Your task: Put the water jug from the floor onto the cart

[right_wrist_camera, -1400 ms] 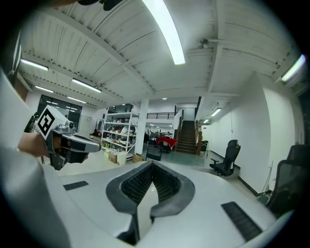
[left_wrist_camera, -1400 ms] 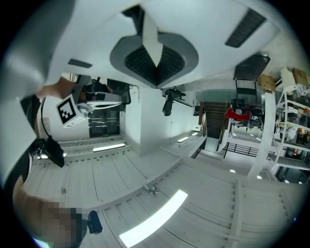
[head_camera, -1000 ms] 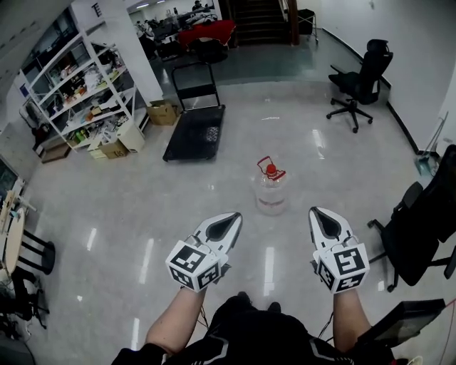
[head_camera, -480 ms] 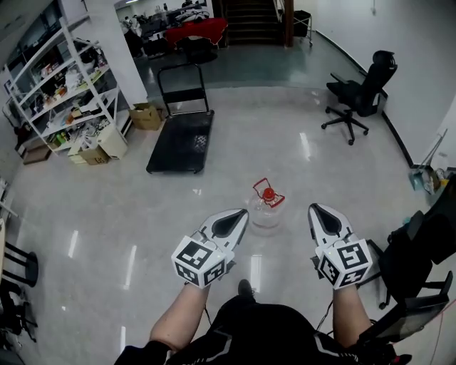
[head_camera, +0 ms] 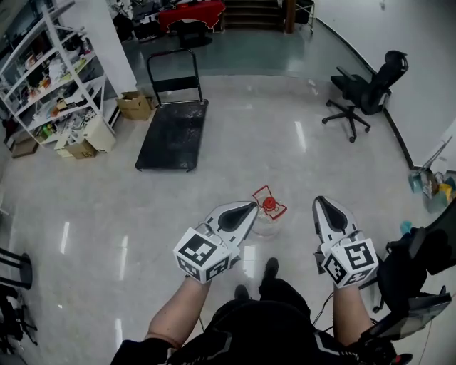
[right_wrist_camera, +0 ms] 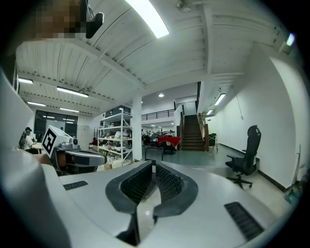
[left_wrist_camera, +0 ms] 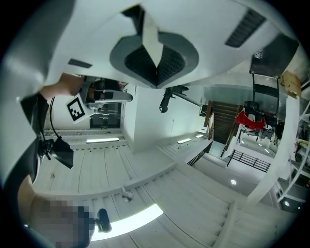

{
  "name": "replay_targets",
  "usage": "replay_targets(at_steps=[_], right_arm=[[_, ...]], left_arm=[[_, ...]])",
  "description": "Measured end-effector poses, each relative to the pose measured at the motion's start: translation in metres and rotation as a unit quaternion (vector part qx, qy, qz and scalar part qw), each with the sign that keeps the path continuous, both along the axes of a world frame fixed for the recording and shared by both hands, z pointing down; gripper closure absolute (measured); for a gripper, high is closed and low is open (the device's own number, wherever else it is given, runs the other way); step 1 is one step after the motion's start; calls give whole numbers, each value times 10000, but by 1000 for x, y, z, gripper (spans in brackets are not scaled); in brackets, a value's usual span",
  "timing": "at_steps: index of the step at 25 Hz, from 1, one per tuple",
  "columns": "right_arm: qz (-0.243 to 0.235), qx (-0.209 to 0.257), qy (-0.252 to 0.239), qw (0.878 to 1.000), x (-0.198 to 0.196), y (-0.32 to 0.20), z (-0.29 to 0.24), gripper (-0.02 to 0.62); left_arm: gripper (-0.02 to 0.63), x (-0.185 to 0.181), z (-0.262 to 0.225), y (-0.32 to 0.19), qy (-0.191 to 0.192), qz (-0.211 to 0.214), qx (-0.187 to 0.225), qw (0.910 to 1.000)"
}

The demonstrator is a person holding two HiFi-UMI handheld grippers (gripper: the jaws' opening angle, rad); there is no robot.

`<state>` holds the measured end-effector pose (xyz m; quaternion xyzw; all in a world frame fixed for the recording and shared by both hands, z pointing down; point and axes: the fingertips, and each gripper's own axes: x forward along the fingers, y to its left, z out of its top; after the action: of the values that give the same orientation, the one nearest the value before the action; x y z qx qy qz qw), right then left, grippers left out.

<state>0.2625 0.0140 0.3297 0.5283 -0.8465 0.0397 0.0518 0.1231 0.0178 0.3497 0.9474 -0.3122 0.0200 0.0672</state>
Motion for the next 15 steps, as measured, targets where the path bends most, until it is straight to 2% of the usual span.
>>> replay_targets(at_steps=[5, 9, 15], right_arm=[[-92, -62, -120, 9999, 12, -77, 12, 592], [-185, -20, -191, 9996, 32, -141, 16, 591], [-264, -57, -377, 9989, 67, -220, 18, 588]], left_arm=[[615, 15, 11, -71, -157, -35, -89, 9998], [614, 39, 9, -129, -155, 122, -108, 9997], [614, 65, 14, -212, -379, -15, -138, 9992]])
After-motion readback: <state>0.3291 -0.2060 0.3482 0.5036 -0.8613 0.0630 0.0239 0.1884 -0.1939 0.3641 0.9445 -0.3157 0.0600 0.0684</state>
